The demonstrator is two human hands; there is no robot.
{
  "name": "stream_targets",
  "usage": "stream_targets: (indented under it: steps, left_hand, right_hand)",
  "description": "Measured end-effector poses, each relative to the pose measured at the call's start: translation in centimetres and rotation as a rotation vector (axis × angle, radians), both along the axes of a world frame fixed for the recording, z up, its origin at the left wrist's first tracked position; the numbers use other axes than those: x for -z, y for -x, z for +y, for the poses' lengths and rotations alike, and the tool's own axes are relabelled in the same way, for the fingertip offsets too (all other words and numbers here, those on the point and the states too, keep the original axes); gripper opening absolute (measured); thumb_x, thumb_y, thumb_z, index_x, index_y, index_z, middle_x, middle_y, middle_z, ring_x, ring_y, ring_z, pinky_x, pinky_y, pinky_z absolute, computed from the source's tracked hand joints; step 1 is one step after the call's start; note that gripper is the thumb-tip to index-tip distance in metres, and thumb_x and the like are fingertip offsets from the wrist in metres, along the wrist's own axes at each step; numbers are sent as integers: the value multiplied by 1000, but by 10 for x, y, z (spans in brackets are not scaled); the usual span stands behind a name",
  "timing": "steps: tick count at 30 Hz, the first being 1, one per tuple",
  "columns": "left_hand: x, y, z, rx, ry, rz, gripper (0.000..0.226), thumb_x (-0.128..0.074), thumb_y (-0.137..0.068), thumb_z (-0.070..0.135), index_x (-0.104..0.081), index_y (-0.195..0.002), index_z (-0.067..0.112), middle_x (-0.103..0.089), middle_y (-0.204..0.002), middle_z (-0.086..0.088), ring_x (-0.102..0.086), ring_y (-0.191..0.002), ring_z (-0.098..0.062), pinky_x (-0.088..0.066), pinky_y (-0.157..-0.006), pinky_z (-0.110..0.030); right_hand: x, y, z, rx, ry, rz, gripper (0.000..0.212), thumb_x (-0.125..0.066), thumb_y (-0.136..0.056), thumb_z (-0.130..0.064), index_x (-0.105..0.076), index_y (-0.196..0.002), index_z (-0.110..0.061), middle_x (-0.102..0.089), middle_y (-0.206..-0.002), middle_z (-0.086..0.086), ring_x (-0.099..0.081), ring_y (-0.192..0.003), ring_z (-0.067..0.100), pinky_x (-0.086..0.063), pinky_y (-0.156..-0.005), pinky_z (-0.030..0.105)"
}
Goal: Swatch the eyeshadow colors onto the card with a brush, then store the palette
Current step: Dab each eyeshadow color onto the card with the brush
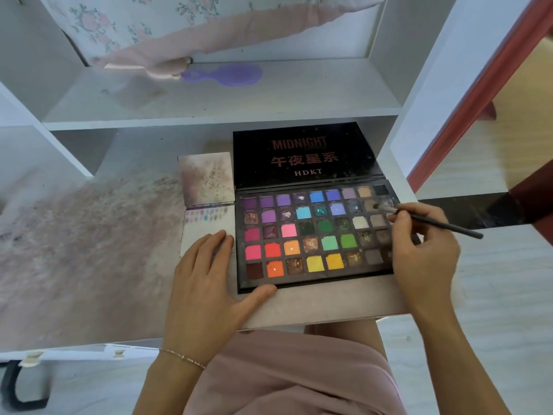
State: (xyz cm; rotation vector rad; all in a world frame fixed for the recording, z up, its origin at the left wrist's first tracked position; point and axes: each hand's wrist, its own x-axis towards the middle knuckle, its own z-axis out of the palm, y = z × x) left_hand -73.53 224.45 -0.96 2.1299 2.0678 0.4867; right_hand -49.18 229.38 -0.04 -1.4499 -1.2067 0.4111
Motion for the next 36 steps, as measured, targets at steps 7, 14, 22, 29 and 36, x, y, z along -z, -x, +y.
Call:
stream_targets:
  steps: [7, 14, 22, 29, 36]
  left_hand:
    - [1, -1, 0, -18, -1, -12, 100, -21, -74, 82, -54, -124, 3, -55, -127, -12, -49, -119, -30, -37, -100, -43]
    - [1, -1, 0, -11, -10, 6, 98, -22, -75, 80, -54, -124, 2, -55, -127, -13, -50, -119, -32, -37, -99, -43]
    - [0, -1, 0, -12, -5, 6, 99, -21, -74, 81, -54, -124, 2, -55, -128, -13, -49, -120, -32, -36, -100, -42]
    - [0, -2, 0, -13, -24, 1, 99, -21, -75, 81, -55, -122, 1, -56, -126, -13, -50, -118, -33, -36, -99, -42]
    - [0, -1, 0, -7, -12, 8, 99, -20, -76, 80, -55, -122, 1, -57, -125, -14, -52, -117, -34, -38, -97, -44]
  right_hand:
    - [3, -8, 15, 178, 62, -43, 9, -50, -91, -13, -52, -92, -22, -51, -75, -21, -54, -70, -12, -40, -58, 0]
    - [5, -8, 17, 143, 128, -147, 10, -50, -92, -15, -59, -98, -15, -57, -83, -5, -54, -71, 6, -39, -63, 8]
    - [7, -8, 18, 159, 142, -154, 10, -49, -93, -16, -59, -97, -18, -57, -86, -3, -54, -75, 9, -42, -66, 13]
    - [7, -9, 18, 169, 157, -163, 12, -49, -93, -16, -60, -98, -15, -58, -87, -3, -54, -76, 10, -39, -65, 11]
    - [3, -6, 16, 171, 124, -139, 9, -50, -91, -14, -57, -94, -18, -58, -86, -2, -54, -71, 7, -38, -64, 9]
